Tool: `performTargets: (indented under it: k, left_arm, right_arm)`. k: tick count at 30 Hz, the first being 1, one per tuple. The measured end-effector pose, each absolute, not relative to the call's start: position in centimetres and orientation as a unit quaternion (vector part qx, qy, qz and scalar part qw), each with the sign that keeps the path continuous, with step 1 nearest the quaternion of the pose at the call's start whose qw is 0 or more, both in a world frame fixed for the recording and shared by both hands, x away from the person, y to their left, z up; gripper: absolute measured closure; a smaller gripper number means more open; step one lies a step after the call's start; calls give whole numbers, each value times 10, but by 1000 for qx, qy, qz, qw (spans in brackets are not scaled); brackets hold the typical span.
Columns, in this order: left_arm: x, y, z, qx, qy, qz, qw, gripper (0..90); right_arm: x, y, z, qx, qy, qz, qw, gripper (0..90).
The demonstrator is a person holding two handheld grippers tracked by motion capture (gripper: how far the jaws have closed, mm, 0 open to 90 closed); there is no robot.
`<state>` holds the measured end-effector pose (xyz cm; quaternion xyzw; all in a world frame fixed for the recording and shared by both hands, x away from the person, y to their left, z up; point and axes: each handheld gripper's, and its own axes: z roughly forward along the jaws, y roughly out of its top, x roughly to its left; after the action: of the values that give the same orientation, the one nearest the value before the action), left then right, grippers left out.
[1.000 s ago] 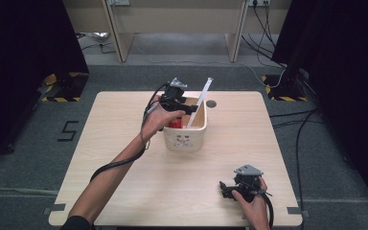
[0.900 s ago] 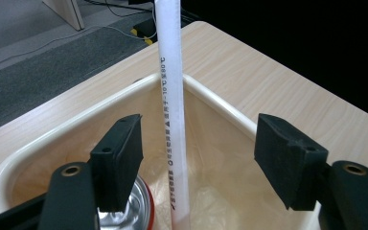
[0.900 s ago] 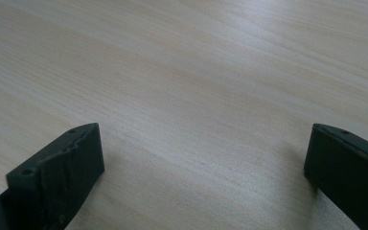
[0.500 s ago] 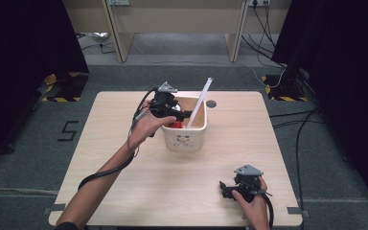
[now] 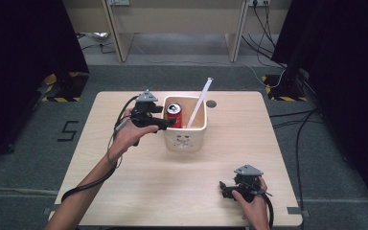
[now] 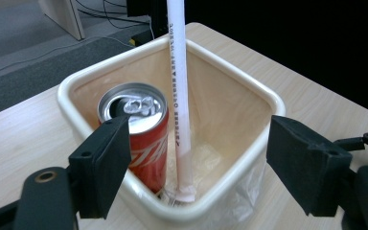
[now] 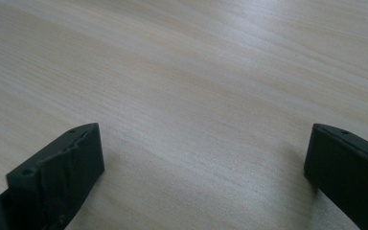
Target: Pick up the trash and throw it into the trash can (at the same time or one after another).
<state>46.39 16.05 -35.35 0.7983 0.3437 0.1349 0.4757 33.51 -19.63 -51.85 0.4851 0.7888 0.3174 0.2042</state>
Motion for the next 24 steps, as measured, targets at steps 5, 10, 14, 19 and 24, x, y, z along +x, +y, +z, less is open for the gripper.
performTargets:
  k: [5,10,14,19,24]
  left_arm:
    - [453,174,-356,793,342,134,486,228]
    - [442,185,-362,791,341,140,488,224]
    - [436,191,-368,791,340,146,487,216]
    - [433,197,-378,789,338,147,491,206]
    - [431,202,-389,788,340,152,489,205]
  right_arm:
    - [335,-196,-519,486,788,318,204,2]
    - [335,-196,-518,486,789,317,204,2]
    - [335,-196,-518,485,789,317,205,2]
    - [335,-196,-518,486,788,318,204,2]
    - [335,-196,-518,485,789,317,204,2]
